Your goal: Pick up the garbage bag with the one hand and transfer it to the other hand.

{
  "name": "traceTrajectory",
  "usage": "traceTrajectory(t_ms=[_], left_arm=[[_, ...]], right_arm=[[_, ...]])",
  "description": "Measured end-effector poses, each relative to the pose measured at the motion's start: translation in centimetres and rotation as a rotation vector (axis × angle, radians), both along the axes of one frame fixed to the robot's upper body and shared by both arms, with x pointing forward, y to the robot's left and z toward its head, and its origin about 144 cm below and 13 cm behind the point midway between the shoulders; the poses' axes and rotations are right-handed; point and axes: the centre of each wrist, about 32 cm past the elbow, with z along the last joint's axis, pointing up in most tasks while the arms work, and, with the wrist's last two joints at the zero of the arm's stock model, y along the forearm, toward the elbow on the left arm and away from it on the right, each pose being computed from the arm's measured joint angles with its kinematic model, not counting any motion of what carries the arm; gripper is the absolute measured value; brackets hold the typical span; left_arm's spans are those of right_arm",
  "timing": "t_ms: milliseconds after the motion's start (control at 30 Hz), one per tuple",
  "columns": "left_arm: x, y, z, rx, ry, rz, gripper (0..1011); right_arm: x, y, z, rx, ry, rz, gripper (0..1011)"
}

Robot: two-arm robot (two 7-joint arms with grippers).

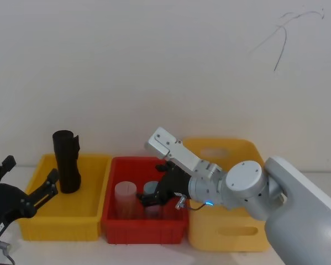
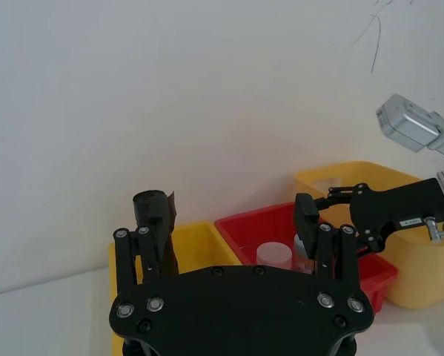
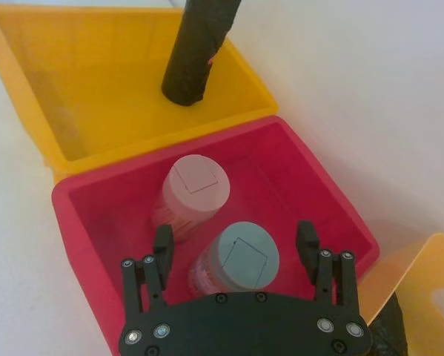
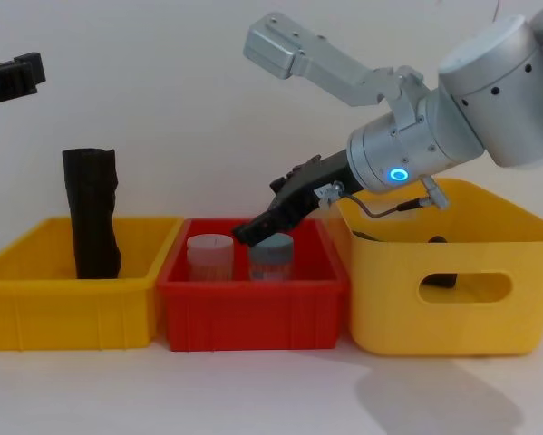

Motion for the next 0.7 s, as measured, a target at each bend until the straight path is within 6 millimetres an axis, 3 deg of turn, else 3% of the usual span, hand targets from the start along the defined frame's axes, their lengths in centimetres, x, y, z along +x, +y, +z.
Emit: traceTrajectory(t_ms=[700], left_arm=[[0.0, 0.0, 0.0, 0.0, 0.0, 0.0, 1001]], right_arm=[[1.8, 0.9, 1.3, -0.097, 0.018, 0.028, 999]])
